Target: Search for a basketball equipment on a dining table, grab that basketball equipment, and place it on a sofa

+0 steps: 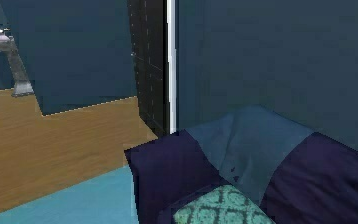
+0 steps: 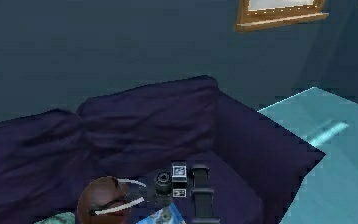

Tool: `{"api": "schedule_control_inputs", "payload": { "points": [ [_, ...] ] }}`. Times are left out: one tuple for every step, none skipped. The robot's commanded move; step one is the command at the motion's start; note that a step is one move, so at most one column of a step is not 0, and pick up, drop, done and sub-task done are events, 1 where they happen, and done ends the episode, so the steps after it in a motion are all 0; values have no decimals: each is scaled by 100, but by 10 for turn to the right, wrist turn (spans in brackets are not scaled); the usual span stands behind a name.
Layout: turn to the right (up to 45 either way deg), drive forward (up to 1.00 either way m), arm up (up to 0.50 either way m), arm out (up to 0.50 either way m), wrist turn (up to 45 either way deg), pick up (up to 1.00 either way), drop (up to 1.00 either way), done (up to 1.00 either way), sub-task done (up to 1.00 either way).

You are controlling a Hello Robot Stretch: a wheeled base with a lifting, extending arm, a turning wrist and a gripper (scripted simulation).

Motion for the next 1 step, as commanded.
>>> {"api": "schedule_control_inputs", "payload": {
  "points": [
    [0, 0, 0, 0, 0, 0, 0, 100, 0]
  ]
}}
